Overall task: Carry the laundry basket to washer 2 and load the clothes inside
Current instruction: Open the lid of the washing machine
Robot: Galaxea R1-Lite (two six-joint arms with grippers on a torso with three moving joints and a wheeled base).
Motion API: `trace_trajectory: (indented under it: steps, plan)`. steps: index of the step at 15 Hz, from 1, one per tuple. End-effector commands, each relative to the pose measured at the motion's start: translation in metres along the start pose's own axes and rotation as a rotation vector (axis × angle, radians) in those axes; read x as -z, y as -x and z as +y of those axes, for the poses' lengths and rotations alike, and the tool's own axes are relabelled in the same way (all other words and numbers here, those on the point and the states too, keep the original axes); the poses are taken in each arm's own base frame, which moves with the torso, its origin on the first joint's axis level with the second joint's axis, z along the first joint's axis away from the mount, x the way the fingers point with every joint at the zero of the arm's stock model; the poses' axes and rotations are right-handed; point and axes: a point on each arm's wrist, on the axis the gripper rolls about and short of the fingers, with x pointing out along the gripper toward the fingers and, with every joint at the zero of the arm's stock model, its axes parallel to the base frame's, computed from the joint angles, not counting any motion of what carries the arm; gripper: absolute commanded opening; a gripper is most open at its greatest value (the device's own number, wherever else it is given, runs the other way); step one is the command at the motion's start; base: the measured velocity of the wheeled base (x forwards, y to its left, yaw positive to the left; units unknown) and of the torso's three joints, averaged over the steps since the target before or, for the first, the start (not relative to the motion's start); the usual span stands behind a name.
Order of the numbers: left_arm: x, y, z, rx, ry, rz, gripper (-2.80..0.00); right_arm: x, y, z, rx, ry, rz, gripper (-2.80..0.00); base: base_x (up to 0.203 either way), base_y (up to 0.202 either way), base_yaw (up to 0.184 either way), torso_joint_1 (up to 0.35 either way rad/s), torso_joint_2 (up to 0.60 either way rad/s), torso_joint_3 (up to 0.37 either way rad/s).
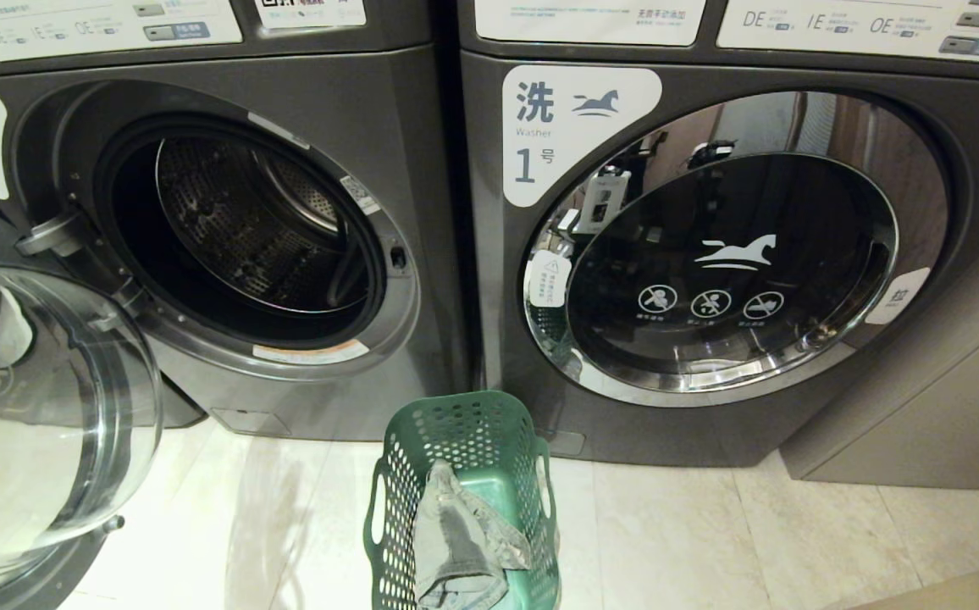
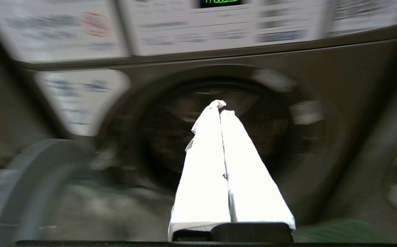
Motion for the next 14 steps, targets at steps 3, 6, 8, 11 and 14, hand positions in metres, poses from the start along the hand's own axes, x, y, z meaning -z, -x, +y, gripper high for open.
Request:
trace_trajectory:
  steps: [3, 6, 8, 11, 14]
  plan:
    - [0.051, -0.04, 0.028, -0.297, -0.21, 0.182, -2.8, 0.0, 0.0, 0.0, -0.001, 0.001, -0.001, -2.8, 0.0, 0.0, 0.0, 0.0, 0.0, 0.0]
    - [0.07, -0.05, 0.034, -0.253, -0.2, 0.236, -2.8, 0.0, 0.0, 0.0, -0.001, 0.0, 0.0, -2.8, 0.0, 0.0, 0.0, 0.0, 0.0, 0.0]
    - [0.075, -0.051, 0.038, -0.311, -0.204, 0.262, -2.8, 0.0, 0.0, 0.0, -0.001, 0.001, -0.001, -2.8, 0.0, 0.0, 0.0, 0.0, 0.0, 0.0]
    - [0.079, -0.051, 0.04, -0.4, -0.249, 0.302, -2.8, 0.0, 0.0, 0.0, -0.001, 0.0, -0.001, -2.8, 0.0, 0.0, 0.0, 0.0, 0.0, 0.0]
    - [0.08, -0.049, 0.043, -0.523, -0.313, 0.347, -2.8, 0.0, 0.0, 0.0, -0.001, 0.001, -0.001, -2.8, 0.0, 0.0, 0.0, 0.0, 0.0, 0.0]
